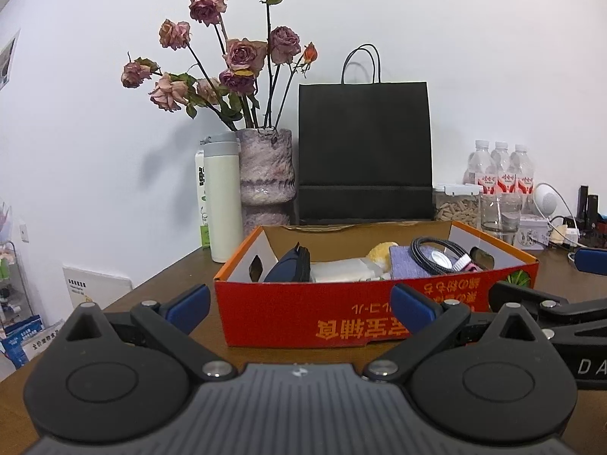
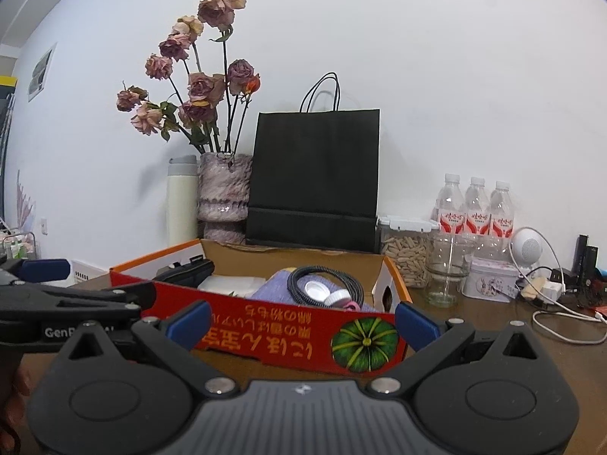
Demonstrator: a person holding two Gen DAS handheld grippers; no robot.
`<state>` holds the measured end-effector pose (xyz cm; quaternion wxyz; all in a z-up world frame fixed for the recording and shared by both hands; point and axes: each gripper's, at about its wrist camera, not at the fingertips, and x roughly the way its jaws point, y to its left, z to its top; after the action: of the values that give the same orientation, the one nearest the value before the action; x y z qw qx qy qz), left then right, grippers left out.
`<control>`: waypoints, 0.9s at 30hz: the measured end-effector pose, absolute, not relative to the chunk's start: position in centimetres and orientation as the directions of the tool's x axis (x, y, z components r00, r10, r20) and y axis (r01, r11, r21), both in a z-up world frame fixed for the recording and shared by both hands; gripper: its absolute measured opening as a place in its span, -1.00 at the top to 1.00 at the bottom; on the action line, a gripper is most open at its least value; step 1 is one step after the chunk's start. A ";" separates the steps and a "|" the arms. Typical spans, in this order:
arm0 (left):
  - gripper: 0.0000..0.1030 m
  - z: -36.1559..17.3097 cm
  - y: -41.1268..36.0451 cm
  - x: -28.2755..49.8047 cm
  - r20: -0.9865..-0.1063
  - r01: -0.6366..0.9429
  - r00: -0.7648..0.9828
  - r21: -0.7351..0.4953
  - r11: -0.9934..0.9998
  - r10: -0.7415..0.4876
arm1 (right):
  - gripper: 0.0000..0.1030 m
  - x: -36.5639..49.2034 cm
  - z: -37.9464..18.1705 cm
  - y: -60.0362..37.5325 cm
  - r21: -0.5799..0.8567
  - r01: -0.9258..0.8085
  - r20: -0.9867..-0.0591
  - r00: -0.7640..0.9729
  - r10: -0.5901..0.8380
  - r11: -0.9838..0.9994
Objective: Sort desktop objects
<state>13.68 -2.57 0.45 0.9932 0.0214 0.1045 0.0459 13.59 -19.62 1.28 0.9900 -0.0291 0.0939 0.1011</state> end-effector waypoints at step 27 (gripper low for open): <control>-1.00 0.3 -2.5 12.3 -0.259 -0.041 0.965 0.040 0.998 0.050 | -1.00 11.6 1.3 -19.9 -0.043 -0.210 -0.218 0.956 0.196 0.977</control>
<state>12.25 -2.52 0.27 0.9910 0.0174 0.1310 0.0231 11.56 -19.86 1.31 0.9884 -0.0328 0.1069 0.1026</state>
